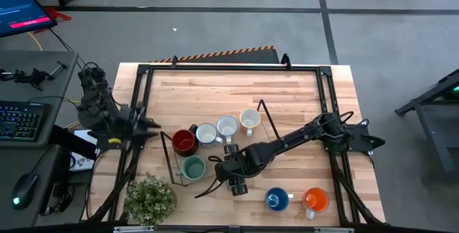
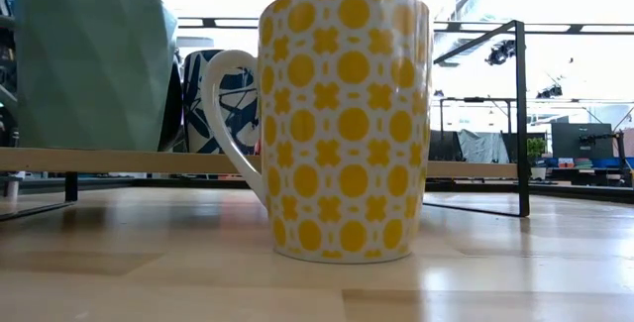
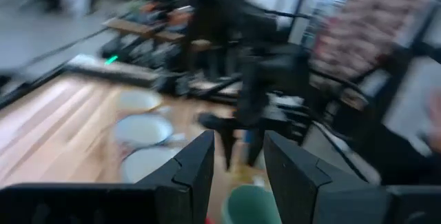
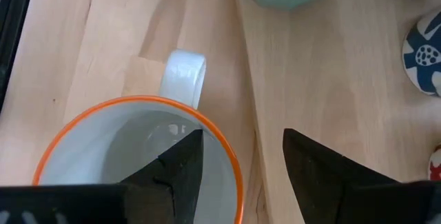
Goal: Place coffee mugs
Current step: Put the yellow pattern mug on the shelf
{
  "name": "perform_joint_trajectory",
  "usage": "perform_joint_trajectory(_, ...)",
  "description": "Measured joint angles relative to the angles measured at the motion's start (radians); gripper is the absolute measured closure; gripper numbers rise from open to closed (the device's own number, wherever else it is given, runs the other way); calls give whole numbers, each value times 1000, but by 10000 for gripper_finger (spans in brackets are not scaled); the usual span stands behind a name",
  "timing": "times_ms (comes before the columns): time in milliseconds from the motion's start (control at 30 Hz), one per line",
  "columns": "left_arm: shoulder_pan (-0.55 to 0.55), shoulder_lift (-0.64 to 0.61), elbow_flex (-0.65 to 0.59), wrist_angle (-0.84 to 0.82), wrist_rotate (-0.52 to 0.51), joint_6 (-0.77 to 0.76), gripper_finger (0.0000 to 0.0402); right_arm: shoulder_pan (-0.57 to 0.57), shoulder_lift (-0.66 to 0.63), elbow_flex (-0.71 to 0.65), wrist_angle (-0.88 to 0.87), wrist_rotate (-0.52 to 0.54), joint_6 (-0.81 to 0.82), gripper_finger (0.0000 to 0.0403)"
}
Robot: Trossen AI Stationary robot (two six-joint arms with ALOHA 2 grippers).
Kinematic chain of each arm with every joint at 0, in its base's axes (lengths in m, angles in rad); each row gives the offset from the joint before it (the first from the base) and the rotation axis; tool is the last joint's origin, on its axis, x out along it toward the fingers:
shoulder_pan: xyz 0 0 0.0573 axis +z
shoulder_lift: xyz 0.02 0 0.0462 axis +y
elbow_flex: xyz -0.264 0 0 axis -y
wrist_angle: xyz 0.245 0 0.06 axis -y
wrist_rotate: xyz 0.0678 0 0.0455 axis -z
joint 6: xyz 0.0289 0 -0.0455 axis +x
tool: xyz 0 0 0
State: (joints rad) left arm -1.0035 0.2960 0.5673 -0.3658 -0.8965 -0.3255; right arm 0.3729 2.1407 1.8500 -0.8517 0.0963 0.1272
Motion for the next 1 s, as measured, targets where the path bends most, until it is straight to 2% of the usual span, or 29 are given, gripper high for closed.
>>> perform_joint_trajectory(100, 0, 4, -43, 76, 79, 173, 284, 0, 0, 0, 0, 0, 3, 224)
perform_joint_trajectory(200, 0, 11, -86, 71, 80, 227, 284, 0, 0, 0, 0, 0, 3, 224)
perform_joint_trajectory(400, 0, 10, -127, 75, 78, 204, 284, 0, 0, 0, 0, -3, 6, 224)
perform_joint_trajectory(1000, 0, 6, -125, 104, 75, 206, 284, 0, 37, 0, -24, -44, 18, 224)
